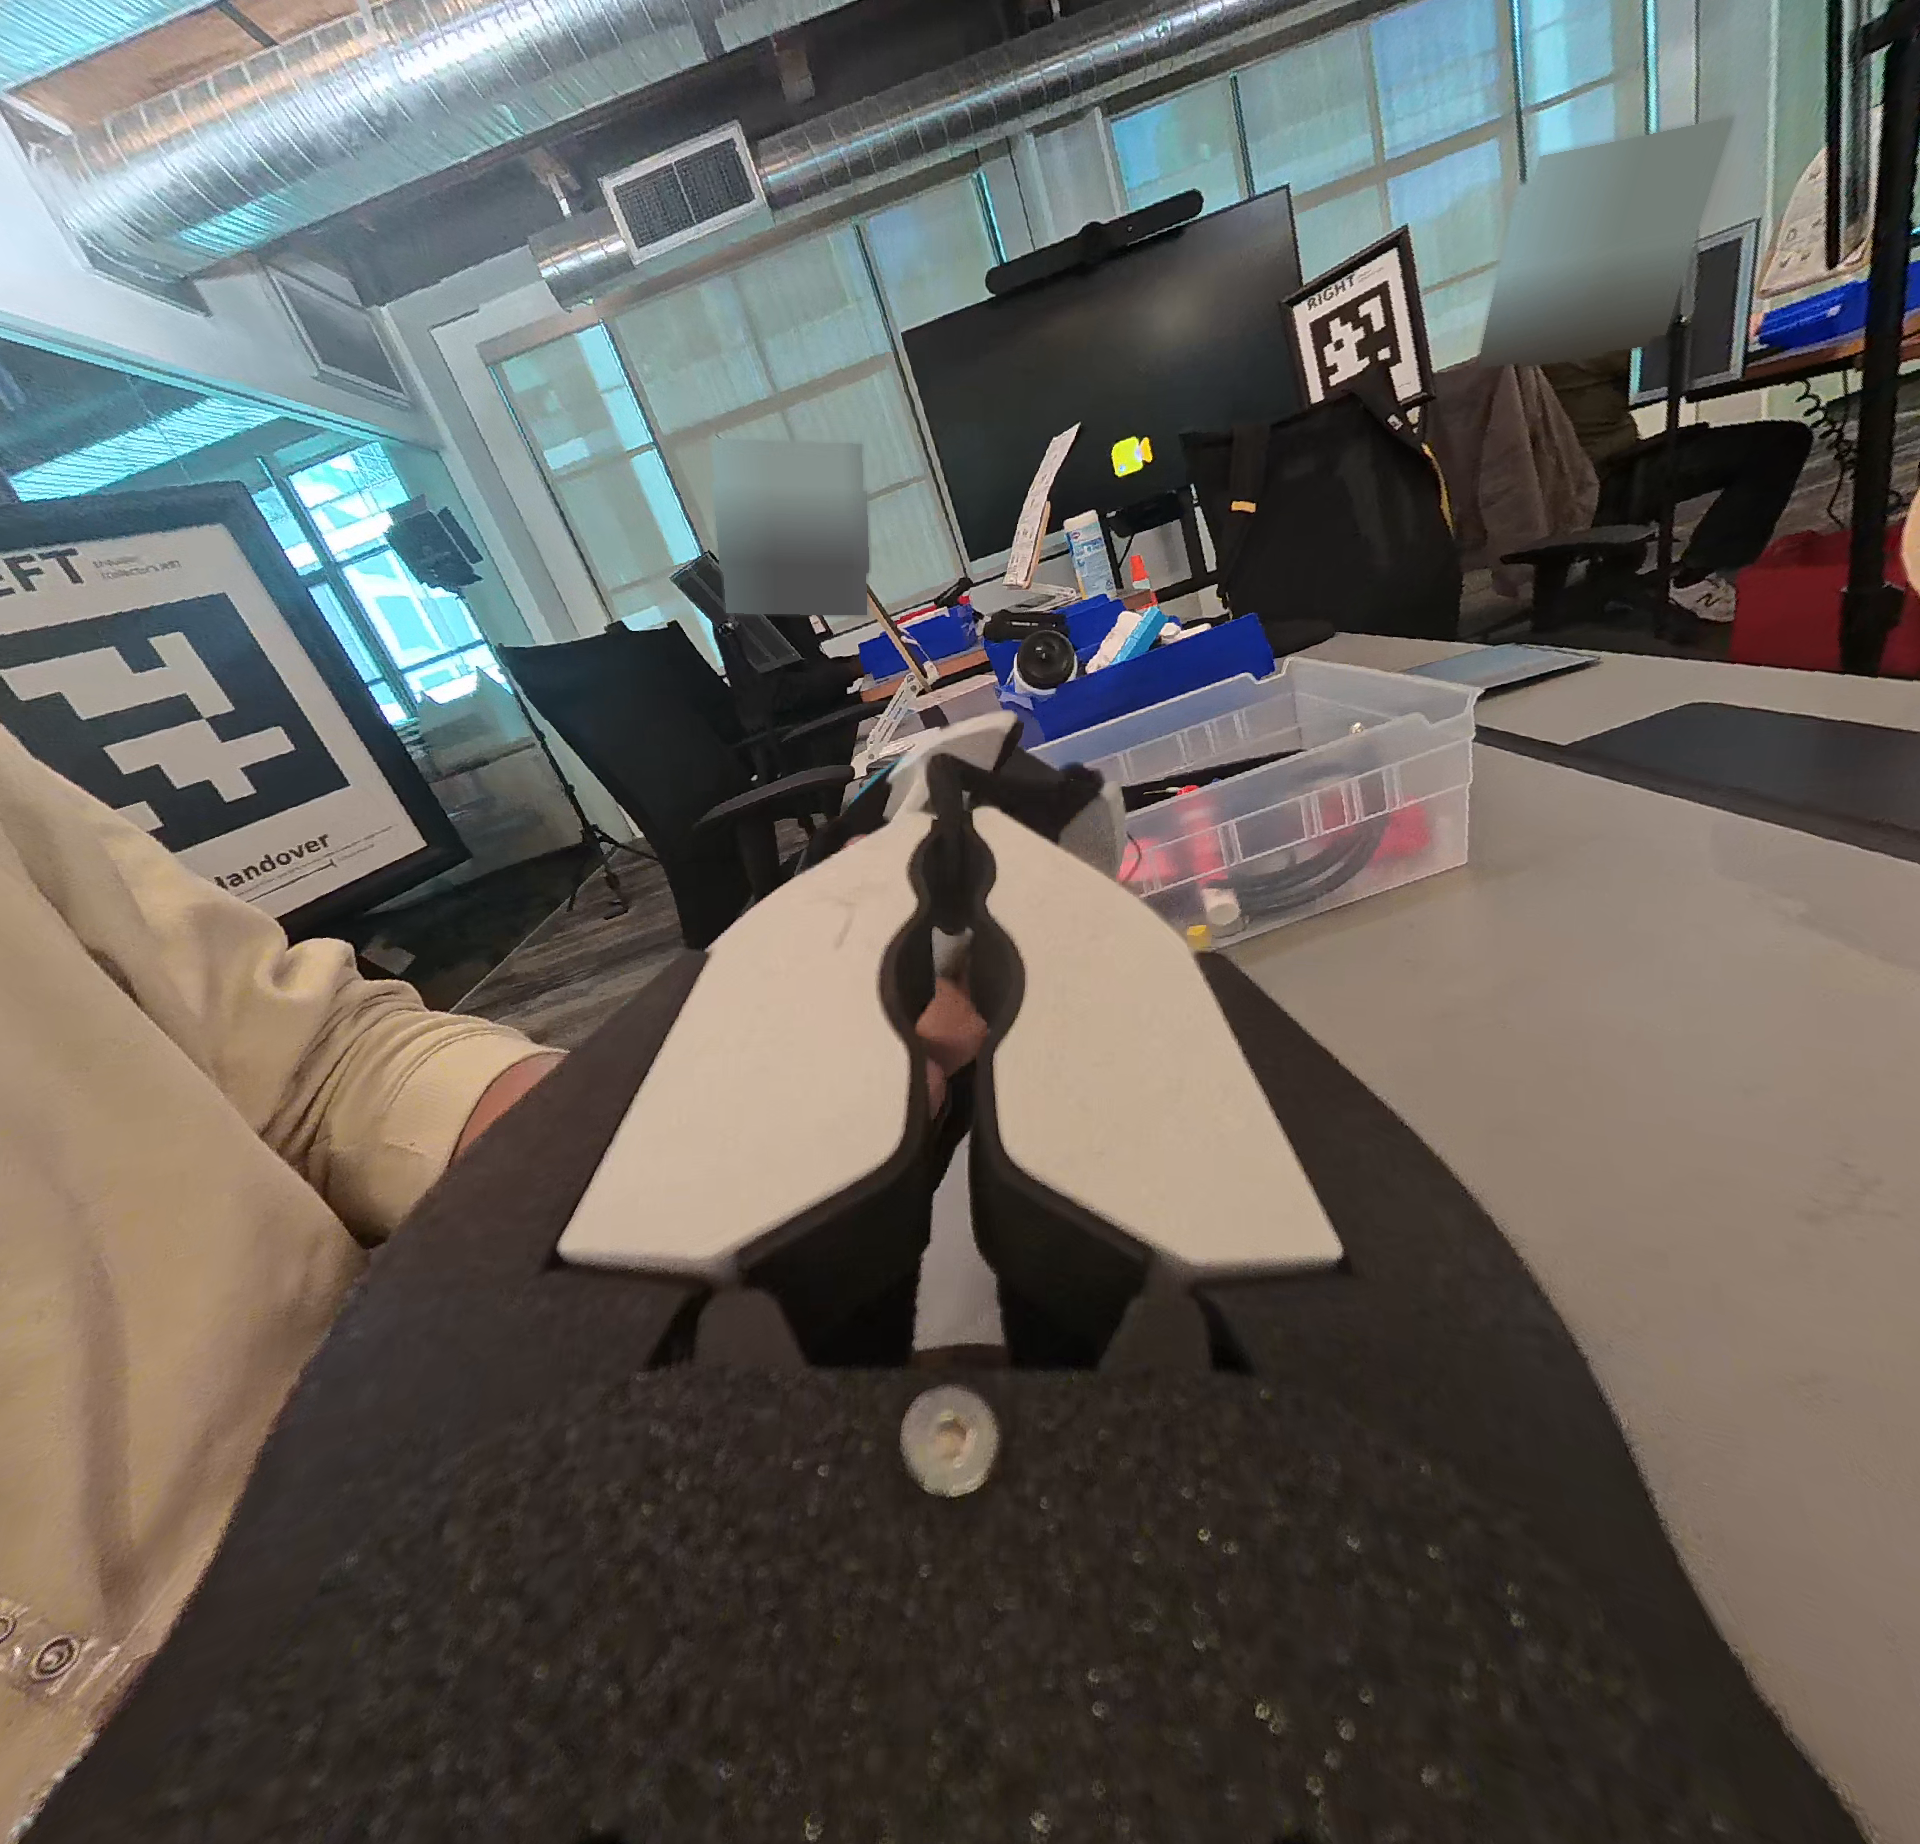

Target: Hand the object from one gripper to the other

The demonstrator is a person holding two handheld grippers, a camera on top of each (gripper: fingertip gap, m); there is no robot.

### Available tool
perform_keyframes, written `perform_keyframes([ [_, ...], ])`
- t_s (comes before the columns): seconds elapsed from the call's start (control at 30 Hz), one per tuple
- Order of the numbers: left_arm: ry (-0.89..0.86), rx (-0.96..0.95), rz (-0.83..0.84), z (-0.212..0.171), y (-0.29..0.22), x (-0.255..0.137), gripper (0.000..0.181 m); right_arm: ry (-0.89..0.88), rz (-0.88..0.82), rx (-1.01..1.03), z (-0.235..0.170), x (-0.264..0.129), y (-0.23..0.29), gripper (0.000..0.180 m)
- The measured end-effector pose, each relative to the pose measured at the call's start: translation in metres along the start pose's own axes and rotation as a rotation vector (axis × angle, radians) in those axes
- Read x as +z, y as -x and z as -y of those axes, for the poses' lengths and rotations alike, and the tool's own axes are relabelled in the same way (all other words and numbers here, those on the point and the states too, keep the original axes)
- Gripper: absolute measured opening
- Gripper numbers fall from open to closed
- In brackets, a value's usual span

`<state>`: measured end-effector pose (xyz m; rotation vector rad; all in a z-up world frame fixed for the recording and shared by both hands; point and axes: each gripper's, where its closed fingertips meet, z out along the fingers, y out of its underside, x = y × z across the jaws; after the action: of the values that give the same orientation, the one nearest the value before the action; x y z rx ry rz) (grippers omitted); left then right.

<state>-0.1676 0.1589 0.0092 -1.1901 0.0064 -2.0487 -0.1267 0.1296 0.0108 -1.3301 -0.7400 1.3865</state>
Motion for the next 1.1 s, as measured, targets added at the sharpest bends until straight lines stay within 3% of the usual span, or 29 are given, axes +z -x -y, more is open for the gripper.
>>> perform_keyframes([
  [0.03, 0.006, 0.010, -0.003, 0.001, -0.002, -0.001, 0.007, -0.001, 0.001, 0.007, -0.002, 0.001, 0.000, 0.000],
  [0.2, 0.052, 0.069, 0.020, 0.006, -0.007, -0.005, 0.005, 0.002, 0.000, 0.036, -0.008, 0.008, -0.001, 0.001],
  [0.33, 0.155, 0.146, 0.087, 0.009, -0.006, -0.010, 0.005, 0.123, -0.073, -0.053, -0.027, 0.013, -0.007, 0.002],
  [0.6, 0.621, 0.463, 0.281, -0.025, 0.004, -0.030, 0.005, 0.411, -0.209, -0.266, -0.050, -0.002, -0.021, 0.026],
  [0.87, 0.930, 0.579, 0.318, -0.074, 0.013, -0.053, 0.005, 0.347, -0.116, -0.114, -0.018, -0.008, 0.006, 0.033],
  [1.1, 1.064, 0.633, 0.338, -0.104, 0.019, -0.056, 0.005, 0.481, -0.079, -0.062, -0.056, 0.023, 0.023, 0.035],
])
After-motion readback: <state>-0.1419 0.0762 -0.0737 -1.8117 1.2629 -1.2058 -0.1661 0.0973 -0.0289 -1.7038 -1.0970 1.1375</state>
